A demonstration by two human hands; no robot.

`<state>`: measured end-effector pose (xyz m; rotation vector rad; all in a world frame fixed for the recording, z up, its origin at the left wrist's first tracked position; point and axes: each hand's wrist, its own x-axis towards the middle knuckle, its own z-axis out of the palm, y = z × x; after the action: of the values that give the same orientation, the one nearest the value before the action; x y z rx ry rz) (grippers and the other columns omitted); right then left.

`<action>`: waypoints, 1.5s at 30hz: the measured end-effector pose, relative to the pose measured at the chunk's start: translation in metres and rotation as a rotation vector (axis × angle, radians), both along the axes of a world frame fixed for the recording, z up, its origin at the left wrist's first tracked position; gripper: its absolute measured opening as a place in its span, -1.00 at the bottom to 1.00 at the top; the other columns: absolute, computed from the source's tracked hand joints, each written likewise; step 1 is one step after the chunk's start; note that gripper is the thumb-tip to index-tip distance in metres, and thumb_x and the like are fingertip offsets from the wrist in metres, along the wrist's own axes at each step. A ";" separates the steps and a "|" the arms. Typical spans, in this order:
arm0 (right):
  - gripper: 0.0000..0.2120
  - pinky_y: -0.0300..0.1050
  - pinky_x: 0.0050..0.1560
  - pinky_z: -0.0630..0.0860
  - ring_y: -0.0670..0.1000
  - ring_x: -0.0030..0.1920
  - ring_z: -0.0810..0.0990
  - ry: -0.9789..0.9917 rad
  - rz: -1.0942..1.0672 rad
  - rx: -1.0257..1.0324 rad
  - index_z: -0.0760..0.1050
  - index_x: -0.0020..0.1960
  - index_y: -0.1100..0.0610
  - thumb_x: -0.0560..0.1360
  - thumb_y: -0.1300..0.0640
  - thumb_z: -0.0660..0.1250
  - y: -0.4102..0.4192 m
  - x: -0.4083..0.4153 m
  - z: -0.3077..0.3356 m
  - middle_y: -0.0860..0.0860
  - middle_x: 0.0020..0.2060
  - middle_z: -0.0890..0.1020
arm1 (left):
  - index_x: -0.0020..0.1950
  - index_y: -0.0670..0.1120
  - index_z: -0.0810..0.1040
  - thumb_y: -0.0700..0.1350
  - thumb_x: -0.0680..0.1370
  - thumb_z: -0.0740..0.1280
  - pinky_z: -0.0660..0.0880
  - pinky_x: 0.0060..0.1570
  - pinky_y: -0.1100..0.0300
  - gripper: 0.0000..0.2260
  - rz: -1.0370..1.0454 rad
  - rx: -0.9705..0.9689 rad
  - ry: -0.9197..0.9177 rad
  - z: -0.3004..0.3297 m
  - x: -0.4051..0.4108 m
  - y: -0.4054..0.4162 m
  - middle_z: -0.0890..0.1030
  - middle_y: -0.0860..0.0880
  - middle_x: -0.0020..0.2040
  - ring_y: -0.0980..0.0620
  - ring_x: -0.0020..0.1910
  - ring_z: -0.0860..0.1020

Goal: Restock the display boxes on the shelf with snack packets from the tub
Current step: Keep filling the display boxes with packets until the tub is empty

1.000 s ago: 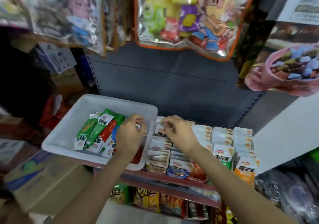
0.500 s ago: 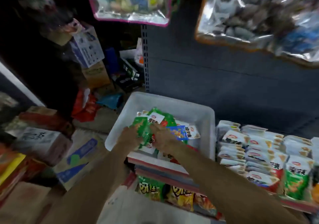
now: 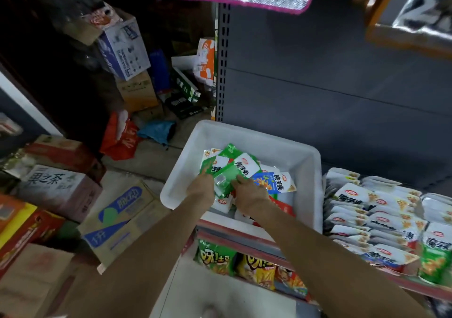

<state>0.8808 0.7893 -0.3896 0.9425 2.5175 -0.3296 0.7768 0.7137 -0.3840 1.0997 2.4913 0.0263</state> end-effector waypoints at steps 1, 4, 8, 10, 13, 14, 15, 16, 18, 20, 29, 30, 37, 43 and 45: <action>-0.43 0.13 0.34 0.31 0.12 0.44 0.24 0.012 -0.039 -0.031 0.13 0.51 0.03 0.54 0.21 0.20 0.002 0.004 0.001 0.00 0.49 0.16 | 0.14 -0.25 0.50 -0.31 0.57 0.19 0.49 0.02 0.10 -0.82 0.032 0.050 -0.005 0.005 0.000 -0.001 0.57 -0.19 0.11 -0.16 0.11 0.55; -0.34 0.12 0.42 0.26 0.08 0.50 0.11 0.166 -0.068 -0.187 0.03 0.54 -0.04 0.53 0.17 0.25 0.008 0.019 0.006 -0.02 0.53 0.06 | -0.03 -0.27 0.54 -0.29 0.53 0.26 0.52 -0.15 0.07 -0.91 0.204 0.316 -0.093 0.016 -0.004 -0.005 0.60 -0.17 -0.10 -0.14 -0.10 0.60; -0.19 -0.05 0.46 0.21 -0.01 0.51 0.07 0.495 0.025 -0.207 -0.04 0.54 -0.08 0.47 0.18 0.37 0.009 0.038 0.026 -0.06 0.53 0.05 | -0.11 -0.32 0.58 -0.28 0.51 0.31 0.62 -0.33 0.14 -0.90 0.451 0.699 -0.559 0.038 0.005 -0.010 0.59 -0.19 -0.24 0.04 -0.41 0.60; -0.26 -0.06 0.45 0.22 0.00 0.49 0.16 0.570 0.067 -0.141 0.07 0.53 -0.04 0.48 0.19 0.37 0.008 0.046 0.038 -0.05 0.51 0.16 | 0.04 -0.33 0.57 -0.30 0.53 0.30 0.61 -0.35 0.24 -0.86 0.522 0.779 -0.802 0.054 0.020 -0.008 0.60 -0.20 -0.15 0.04 -0.37 0.60; -0.53 -0.12 0.28 0.38 0.05 0.32 0.44 0.709 0.038 -0.028 0.34 0.43 0.05 0.54 0.25 0.26 0.011 0.063 0.056 0.04 0.34 0.47 | 0.02 -0.33 0.56 -0.17 0.57 0.28 0.61 -0.32 0.22 -0.78 0.546 0.818 -1.033 0.074 0.041 0.002 0.66 -0.22 -0.14 -0.03 -0.33 0.65; -0.63 -0.12 0.14 0.43 0.10 0.20 0.53 0.752 -0.018 -0.005 0.44 0.35 0.11 0.55 0.24 0.24 0.013 0.071 0.063 0.10 0.22 0.57 | -0.02 -0.29 0.58 -0.07 0.60 0.25 0.61 -0.34 0.20 -0.72 0.529 0.810 -1.089 0.081 0.048 0.005 0.67 -0.22 -0.14 -0.05 -0.31 0.66; -0.73 -0.12 -0.02 0.44 0.14 0.08 0.58 0.797 -0.100 -0.007 0.51 0.25 0.18 0.56 0.23 0.23 0.017 0.080 0.070 0.15 0.09 0.63 | -0.02 -0.25 0.58 0.01 0.61 0.19 0.59 -0.35 0.19 -0.65 0.510 0.798 -1.103 0.084 0.055 0.009 0.68 -0.21 -0.12 -0.06 -0.27 0.67; -0.79 -0.13 -0.13 0.43 0.16 -0.03 0.61 0.850 -0.200 -0.040 0.56 0.13 0.25 0.56 0.22 0.25 0.021 0.090 0.078 0.17 -0.02 0.66 | 0.01 -0.24 0.58 0.05 0.62 0.16 0.59 -0.35 0.17 -0.62 0.474 0.803 -1.080 0.087 0.063 0.013 0.67 -0.18 -0.09 -0.08 -0.22 0.67; -0.89 -0.05 -0.11 0.52 0.10 -0.12 0.64 1.016 -0.373 -0.212 0.60 -0.02 0.24 0.52 0.24 0.32 0.031 0.112 0.092 0.14 -0.12 0.68 | 0.09 -0.22 0.56 -0.04 0.61 0.22 0.60 -0.22 0.16 -0.73 0.324 0.863 -0.871 0.089 0.081 0.023 0.64 -0.10 -0.03 -0.05 -0.10 0.65; -0.89 0.01 -0.10 0.59 -0.05 -0.19 0.64 1.168 -0.465 -0.367 0.59 -0.10 0.13 0.48 0.31 0.36 0.040 0.138 0.107 0.01 -0.19 0.68 | 0.11 -0.18 0.53 -0.17 0.55 0.32 0.52 -0.14 0.38 -0.84 0.105 0.905 -0.647 0.094 0.102 0.035 0.58 0.02 -0.02 0.16 -0.09 0.58; -0.41 0.02 -0.25 0.61 -0.01 -0.16 0.59 1.362 -0.686 -0.416 0.29 0.29 -0.03 0.43 0.47 0.33 0.078 0.289 0.135 0.05 -0.08 0.59 | -0.04 -0.11 0.52 -0.28 0.47 0.41 0.42 -0.15 0.36 -0.86 -0.240 0.831 -0.698 0.110 0.235 0.103 0.54 0.01 -0.24 0.27 -0.30 0.51; -0.43 0.01 -0.28 0.60 -0.01 -0.20 0.59 1.358 -0.698 -0.394 0.30 0.27 -0.03 0.44 0.46 0.33 0.081 0.306 0.135 0.03 -0.11 0.58 | 0.02 -0.19 0.53 -0.27 0.47 0.41 0.42 -0.15 0.32 -0.85 -0.266 0.811 -0.688 0.110 0.251 0.110 0.55 -0.04 -0.21 0.18 -0.26 0.52; -0.46 0.13 -0.19 0.54 0.04 -0.27 0.55 1.334 -0.792 -0.124 0.30 0.13 -0.06 0.40 0.48 0.30 0.114 0.408 0.117 -0.01 -0.14 0.58 | 0.26 -0.13 0.44 -0.13 0.54 0.33 0.38 0.16 0.14 -0.69 -0.586 0.638 -0.255 0.089 0.336 0.142 0.49 -0.09 0.18 -0.02 0.20 0.44; -0.43 -0.22 -0.24 0.47 -0.08 -0.16 0.54 1.134 -0.663 -0.068 0.24 0.11 -0.17 0.43 0.45 0.29 0.133 0.435 0.089 -0.03 -0.02 0.53 | 0.45 -0.11 0.24 -0.12 0.55 0.30 0.27 0.33 0.11 -0.51 -0.735 0.400 -0.034 0.067 0.367 0.153 0.34 -0.07 0.36 -0.05 0.36 0.30; -0.49 -0.09 -0.13 0.48 0.04 -0.06 0.52 1.050 -0.582 -0.041 0.27 0.16 -0.05 0.42 0.45 0.27 0.138 0.434 0.081 -0.03 -0.01 0.49 | 0.49 -0.11 0.17 -0.14 0.54 0.33 0.28 0.34 0.11 -0.43 -0.651 0.416 -0.192 0.062 0.377 0.157 0.33 -0.10 0.39 -0.06 0.37 0.32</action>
<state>1.3152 0.9269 -0.3089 1.8284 2.9798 -1.3422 1.1535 0.8705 -0.3217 1.9285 1.8983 0.4507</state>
